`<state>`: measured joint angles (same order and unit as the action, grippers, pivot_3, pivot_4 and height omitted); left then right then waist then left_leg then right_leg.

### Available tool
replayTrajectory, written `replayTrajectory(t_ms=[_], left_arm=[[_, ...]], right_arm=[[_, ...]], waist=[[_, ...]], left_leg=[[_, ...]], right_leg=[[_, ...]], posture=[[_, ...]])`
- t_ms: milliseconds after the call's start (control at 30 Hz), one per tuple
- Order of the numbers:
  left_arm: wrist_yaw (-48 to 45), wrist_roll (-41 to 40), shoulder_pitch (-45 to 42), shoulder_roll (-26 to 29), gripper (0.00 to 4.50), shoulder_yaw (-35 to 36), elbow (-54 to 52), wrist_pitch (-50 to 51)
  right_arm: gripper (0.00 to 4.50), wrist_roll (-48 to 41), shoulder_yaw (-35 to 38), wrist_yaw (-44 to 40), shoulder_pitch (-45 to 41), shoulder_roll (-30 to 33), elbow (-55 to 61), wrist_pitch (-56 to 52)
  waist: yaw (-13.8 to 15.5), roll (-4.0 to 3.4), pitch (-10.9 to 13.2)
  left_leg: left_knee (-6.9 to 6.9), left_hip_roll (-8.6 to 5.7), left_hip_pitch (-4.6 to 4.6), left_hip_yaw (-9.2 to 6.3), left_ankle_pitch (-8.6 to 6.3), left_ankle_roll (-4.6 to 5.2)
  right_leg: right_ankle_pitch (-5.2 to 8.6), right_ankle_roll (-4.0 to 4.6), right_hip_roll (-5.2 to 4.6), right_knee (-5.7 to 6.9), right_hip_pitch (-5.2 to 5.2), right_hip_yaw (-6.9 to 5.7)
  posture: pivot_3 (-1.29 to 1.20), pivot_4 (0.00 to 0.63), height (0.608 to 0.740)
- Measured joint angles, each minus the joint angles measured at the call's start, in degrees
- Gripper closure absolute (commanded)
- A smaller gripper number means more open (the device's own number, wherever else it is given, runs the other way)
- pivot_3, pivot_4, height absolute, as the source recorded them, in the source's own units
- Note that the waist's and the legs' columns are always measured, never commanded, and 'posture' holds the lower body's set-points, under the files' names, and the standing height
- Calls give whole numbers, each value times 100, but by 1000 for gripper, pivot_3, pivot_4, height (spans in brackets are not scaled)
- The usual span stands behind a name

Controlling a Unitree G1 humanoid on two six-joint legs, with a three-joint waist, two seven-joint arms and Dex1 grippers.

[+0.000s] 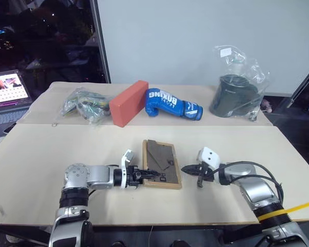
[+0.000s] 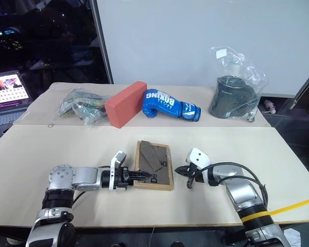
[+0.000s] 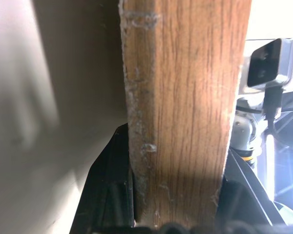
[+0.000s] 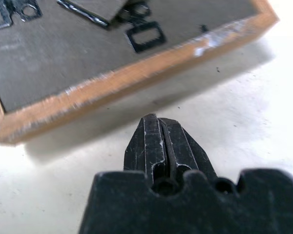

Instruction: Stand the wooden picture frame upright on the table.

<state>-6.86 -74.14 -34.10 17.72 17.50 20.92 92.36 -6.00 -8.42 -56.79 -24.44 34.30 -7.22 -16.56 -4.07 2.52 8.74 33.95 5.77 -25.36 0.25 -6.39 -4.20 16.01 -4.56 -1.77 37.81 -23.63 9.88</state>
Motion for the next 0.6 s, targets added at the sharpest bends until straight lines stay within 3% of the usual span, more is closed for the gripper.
replayTrajectory(t_ms=[133, 300, 533, 600], left_arm=[[-197, -20, 1, 343, 3332, -20, -97, -1], [-700, 179, -16, 597, 3332, -400, -466, -2], [-1780, 681, -196, 1040, 3332, -1309, -1421, -121], [-2065, 795, -201, 1105, 3332, -1448, -1562, -242]], right_arm=[[4500, -425, 528, -106, -330, 417, -46, -464], [3092, -1547, 1045, -281, -1052, 281, 474, -1752], [561, -1987, 516, -177, -1628, -508, 698, -2348], [115, -1965, 354, -221, -1689, -556, 565, -2348]], waist=[[1, 1, 2], [-13, 1, 2], [44, 0, 4], [72, 0, 4]], left_leg=[[0, -3, -14, -1, 1, -1], [-12, -3, -18, -9, 2, -3], [-6, -5, -68, -19, 11, -18], [-4, -5, -80, -21, 11, -18]], right_leg=[[-1, 1, -2, 0, -13, 0], [1, 9, 2, 4, -26, 0], [-20, 45, -2, 2, -59, -19], [-21, 47, -2, -3, -65, -25]], posture=[[0, 150, 727], [0, 150, 727], [0, 150, 727], [0, 150, 727]])
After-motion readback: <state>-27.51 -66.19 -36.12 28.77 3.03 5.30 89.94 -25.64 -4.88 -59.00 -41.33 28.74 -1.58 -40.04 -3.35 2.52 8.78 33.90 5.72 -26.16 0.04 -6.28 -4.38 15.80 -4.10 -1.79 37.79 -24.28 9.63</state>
